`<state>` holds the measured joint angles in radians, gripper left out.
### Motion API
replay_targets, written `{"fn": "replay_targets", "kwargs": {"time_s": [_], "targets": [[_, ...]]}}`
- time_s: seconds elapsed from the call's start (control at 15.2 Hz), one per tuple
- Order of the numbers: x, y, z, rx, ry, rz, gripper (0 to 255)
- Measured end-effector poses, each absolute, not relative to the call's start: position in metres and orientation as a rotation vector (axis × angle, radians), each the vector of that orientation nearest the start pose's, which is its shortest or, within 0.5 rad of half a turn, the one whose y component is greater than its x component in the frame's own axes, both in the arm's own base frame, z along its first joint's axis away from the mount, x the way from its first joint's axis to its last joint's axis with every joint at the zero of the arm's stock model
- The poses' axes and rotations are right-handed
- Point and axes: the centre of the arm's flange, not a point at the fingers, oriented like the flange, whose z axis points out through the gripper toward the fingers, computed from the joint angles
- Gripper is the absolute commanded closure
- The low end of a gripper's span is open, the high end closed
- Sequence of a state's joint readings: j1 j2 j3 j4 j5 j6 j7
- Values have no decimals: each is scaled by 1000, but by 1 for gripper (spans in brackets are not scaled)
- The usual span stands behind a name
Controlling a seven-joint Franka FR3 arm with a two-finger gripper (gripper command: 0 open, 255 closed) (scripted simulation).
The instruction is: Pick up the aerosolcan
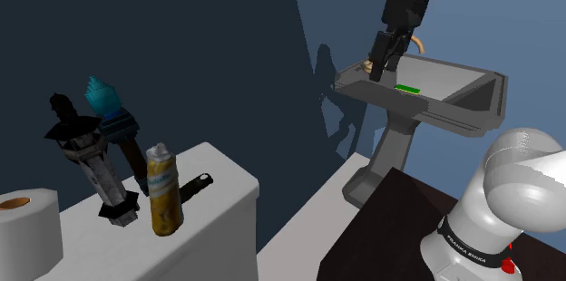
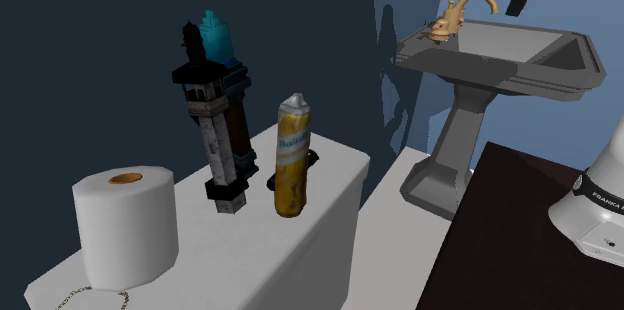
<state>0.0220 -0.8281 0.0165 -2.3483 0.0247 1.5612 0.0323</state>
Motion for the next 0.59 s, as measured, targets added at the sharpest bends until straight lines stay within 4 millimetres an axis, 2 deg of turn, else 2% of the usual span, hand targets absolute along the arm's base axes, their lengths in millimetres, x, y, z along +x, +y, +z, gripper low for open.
{"fn": "replay_targets", "kwargs": {"time_s": [0.07, 0.2, 0.59], "targets": [[294, 16, 606, -3127, -3, -63, 0], [297, 32, 605, -3128, 21, -60, 0], [316, 104, 600, -3126, 143, -40, 0]]}}
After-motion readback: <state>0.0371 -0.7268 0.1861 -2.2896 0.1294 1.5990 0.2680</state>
